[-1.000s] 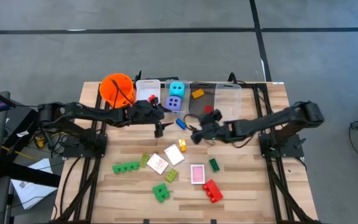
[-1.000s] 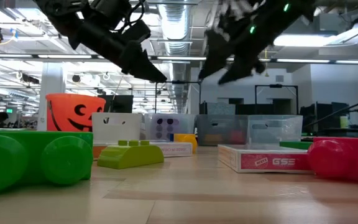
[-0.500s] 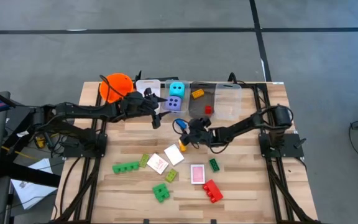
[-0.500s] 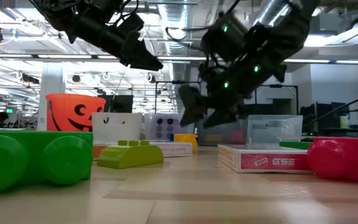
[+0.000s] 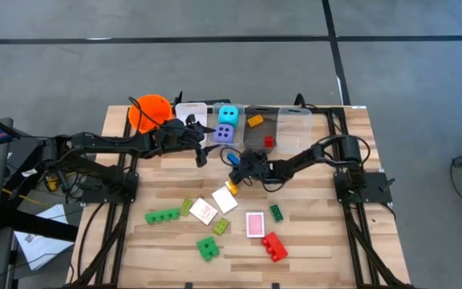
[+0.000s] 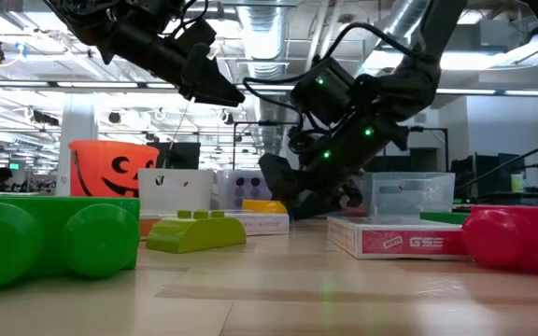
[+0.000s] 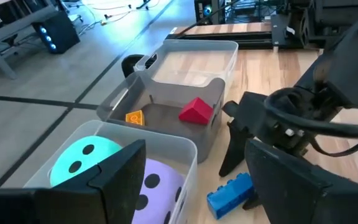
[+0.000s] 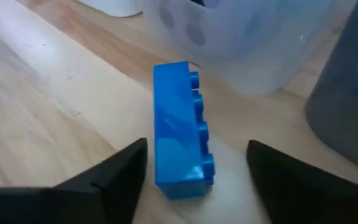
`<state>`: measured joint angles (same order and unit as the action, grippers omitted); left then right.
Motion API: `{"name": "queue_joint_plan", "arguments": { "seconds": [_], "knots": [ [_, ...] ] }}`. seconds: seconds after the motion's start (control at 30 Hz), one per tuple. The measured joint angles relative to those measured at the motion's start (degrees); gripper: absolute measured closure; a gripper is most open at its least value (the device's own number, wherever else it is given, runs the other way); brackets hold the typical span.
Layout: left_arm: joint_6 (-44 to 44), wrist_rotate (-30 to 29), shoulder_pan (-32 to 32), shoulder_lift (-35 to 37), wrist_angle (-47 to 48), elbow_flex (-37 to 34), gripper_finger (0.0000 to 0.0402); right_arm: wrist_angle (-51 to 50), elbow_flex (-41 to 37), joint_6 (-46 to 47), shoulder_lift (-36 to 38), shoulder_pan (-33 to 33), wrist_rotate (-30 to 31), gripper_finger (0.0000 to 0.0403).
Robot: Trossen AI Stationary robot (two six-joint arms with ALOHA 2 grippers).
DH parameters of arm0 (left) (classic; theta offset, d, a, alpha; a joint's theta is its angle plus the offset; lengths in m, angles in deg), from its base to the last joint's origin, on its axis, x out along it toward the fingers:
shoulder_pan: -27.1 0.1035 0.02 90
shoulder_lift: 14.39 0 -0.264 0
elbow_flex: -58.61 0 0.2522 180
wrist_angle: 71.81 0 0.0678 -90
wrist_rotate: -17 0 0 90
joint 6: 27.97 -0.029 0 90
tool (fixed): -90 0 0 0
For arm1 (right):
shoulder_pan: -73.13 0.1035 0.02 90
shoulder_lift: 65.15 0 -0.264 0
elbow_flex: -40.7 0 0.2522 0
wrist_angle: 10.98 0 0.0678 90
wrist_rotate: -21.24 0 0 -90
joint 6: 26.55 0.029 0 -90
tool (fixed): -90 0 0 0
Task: Pick & Place Toys
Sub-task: Put the blue game piece into the black bin
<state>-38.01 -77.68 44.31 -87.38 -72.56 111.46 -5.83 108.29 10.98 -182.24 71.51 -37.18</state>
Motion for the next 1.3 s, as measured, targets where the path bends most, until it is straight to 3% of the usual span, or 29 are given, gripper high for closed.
{"name": "queue_joint_plan", "arguments": {
  "seconds": [0.2, 0.23, 0.4, 0.6, 0.93, 1.1, 1.3],
  "knots": [
    [0.47, 0.01, 0.00, 0.00, 0.07, 0.00, 0.0137, -0.39, 0.46, -2.45, 2.54, 0.24, -3.28, 0.0312],
    [0.55, 0.00, 0.00, 0.00, 0.08, 0.00, 0.0137, -0.27, 0.54, -3.10, 2.91, 0.51, -3.45, 0.0317],
    [1.74, 0.02, 0.00, 0.00, 0.16, 0.00, 0.0137, -1.20, 0.43, -5.01, 4.91, 2.33, -3.86, 0.0313],
    [1.79, 0.02, 0.00, 0.00, 0.16, 0.00, 0.0137, -8.32, 0.45, -6.12, 12.44, 4.81, -2.51, 0.0313],
    [6.79, 0.02, -0.09, -0.01, 0.13, 0.00, 0.0137, -28.69, 0.50, -11.18, 33.14, 9.31, 15.95, 0.0313],
    [9.41, 0.03, -0.11, -0.02, 0.12, 0.00, 0.0137, -38.41, 0.50, -10.08, 40.69, 6.39, 18.90, 0.0313],
    [12.42, 0.04, -0.11, -0.02, 0.10, 0.00, 0.0137, -42.63, 0.48, -10.86, 42.58, 0.74, 17.55, 0.0313]
  ]
}}
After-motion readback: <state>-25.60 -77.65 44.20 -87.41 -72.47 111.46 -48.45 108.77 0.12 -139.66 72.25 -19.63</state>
